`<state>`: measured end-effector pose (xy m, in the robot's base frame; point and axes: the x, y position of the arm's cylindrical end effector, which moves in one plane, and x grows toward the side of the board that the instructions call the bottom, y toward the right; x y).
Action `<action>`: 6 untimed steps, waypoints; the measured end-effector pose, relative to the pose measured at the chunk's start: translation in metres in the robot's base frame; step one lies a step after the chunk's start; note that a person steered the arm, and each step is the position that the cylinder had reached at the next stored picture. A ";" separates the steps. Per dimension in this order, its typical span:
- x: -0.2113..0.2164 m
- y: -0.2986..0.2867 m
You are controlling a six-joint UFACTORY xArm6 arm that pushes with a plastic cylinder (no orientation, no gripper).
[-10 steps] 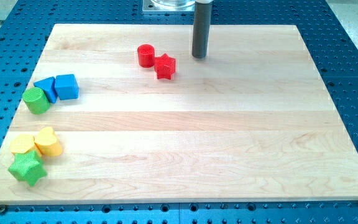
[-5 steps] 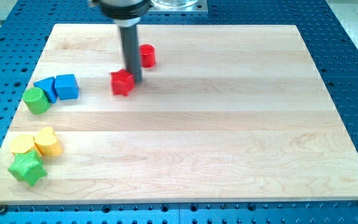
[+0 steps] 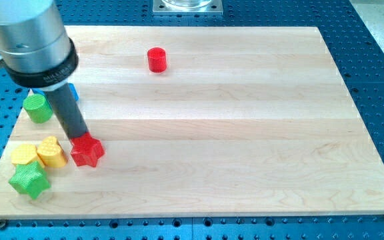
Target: Push the red star into the group of blocks
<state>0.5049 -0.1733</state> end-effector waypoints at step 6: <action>0.030 0.026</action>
